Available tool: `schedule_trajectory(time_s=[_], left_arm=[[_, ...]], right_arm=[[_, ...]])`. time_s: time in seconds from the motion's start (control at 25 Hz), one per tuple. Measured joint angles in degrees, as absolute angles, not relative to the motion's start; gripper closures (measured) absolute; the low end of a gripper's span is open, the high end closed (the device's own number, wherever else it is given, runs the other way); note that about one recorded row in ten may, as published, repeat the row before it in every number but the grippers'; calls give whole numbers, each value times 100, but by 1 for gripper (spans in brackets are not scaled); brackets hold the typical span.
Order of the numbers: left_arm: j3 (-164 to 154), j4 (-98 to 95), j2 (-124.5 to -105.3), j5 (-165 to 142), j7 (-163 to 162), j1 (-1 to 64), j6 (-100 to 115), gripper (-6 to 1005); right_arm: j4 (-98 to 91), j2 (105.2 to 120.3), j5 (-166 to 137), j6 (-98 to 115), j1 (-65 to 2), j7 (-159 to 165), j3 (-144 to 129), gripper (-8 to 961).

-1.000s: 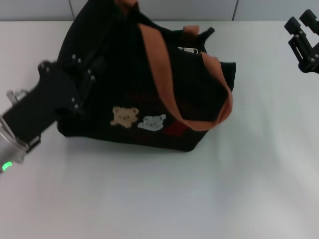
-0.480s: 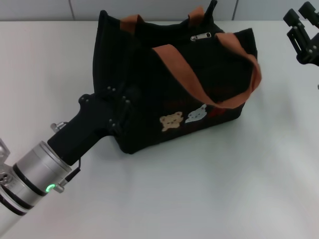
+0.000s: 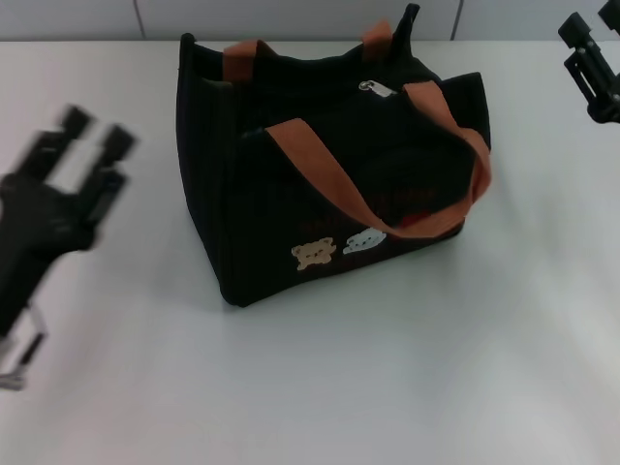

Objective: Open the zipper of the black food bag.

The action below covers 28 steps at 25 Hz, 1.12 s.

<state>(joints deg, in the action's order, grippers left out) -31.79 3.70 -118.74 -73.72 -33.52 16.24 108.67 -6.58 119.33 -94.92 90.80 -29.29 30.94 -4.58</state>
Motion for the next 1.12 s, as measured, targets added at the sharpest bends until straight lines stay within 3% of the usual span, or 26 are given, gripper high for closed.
schedule_trajectory(time_s=[0.08, 0.36, 0.4, 0.48, 0.6, 0.68, 0.84, 1.12], left_arm=[[-3062, 53, -11861, -7370, -3562, 1383, 11182, 463], [-3256, -1514, -11742, -7643, -4664, 832, 11403, 221], [-3317, -1671, -11687, -7737, -4757, 788, 11405, 188], [-3579, -2092, -11354, -8343, -4956, 723, 11460, 163], [-3732, -2262, -11218, -8680, -5102, 727, 11473, 139], [-3923, -2382, -11100, -9057, -5259, 779, 11483, 138], [-4243, -2658, -11050, -9454, -5552, 900, 11496, 137], [-4603, -2840, -11141, -9874, -5927, 1285, 11485, 136]], right_arm=[[-733, 11918, -9494, 9441, -2818, 3331, -491, 541], [-1856, 11866, -9744, 10224, -2667, 5223, -973, 279], [-2091, 11822, -9831, 10337, -2662, 5549, -1229, 249], [-2493, 11710, -10079, 10576, -2654, 6061, -1811, 191], [-2792, 11481, -10500, 11026, -2662, 6297, -2744, 164], [-2821, 11409, -10955, 11143, -2708, 6235, -3367, 167], [-2841, 11461, -11214, 11153, -2774, 6174, -3870, 167], [-2962, 11736, -11273, 11140, -2934, 6168, -4542, 167]])
